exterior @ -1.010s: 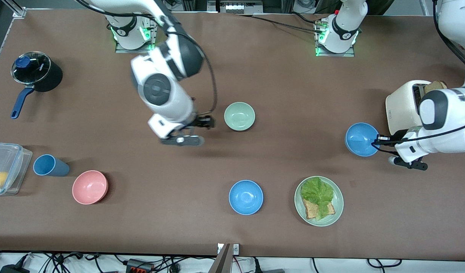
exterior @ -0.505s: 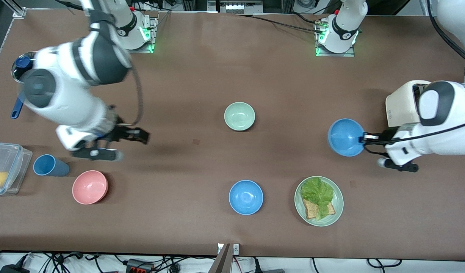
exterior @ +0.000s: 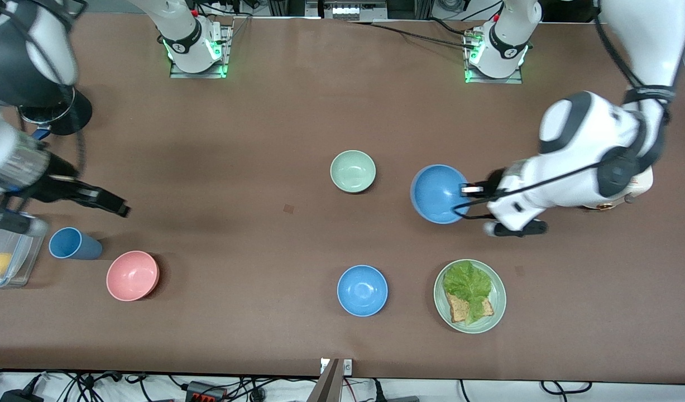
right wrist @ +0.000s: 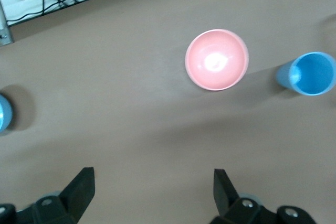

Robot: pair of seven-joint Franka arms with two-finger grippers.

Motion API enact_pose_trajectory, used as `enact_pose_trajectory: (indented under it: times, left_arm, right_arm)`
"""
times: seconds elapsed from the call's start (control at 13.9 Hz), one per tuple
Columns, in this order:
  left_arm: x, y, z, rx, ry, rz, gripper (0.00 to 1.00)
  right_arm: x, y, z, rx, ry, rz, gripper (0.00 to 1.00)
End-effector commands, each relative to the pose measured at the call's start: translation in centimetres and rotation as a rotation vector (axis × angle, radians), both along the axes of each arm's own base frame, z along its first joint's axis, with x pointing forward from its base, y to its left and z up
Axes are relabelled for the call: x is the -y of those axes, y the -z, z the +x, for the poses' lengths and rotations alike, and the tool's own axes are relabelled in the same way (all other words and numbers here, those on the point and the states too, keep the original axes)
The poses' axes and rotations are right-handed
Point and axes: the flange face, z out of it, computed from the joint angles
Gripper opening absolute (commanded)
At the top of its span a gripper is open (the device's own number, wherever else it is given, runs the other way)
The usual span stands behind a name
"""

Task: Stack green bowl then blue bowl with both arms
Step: 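Carry the blue bowl with the left gripper while the right gripper retracts, then lower the blue bowl into the green bowl with the left gripper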

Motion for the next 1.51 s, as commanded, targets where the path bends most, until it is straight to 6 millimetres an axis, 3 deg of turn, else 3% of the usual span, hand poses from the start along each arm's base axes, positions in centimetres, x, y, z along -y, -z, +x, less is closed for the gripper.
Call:
enact_pose_trajectory:
  times: [0.0,0.14,0.22,0.5,0.72,1.01,1.23,1.44]
  left_arm:
    - [5.3,1.0,-1.9,-0.018,-0.166,0.028,0.00]
    - [8.7,1.9,-4.6,-0.007,-0.223,0.059,0.00]
    - [9.1,2.3,-5.3,0.006,-0.256,0.063,0.00]
    - [13.5,4.8,-9.6,0.015,-0.345,0.072,0.00]
    - [15.3,6.3,-11.7,-0.002,-0.370,0.086,0.00]
    - [16.0,9.0,-13.9,-0.005,-0.364,0.097,0.00]
    - [16.8,10.9,-15.8,0.004,-0.358,0.094,0.00]
    - [16.9,11.9,-16.5,0.027,-0.368,0.104,0.00]
  right_arm:
    - [3.2,-2.5,-1.5,0.026,-0.067,-0.047,1.00]
    - [5.7,-3.6,-2.2,0.033,-0.118,-0.051,1.00]
    - [6.6,-3.7,-2.6,0.013,-0.140,-0.056,1.00]
    - [7.1,-4.0,-3.2,-0.005,-0.167,-0.066,1.00]
    - [7.6,-3.9,-3.4,-0.010,-0.144,-0.071,1.00]
    - [7.6,-4.3,-4.2,-0.033,-0.145,-0.066,1.00]
    - [7.7,-2.9,-5.5,-0.048,-0.148,-0.065,1.00]
    - [7.5,-1.6,-5.7,-0.055,-0.158,-0.069,1.00]
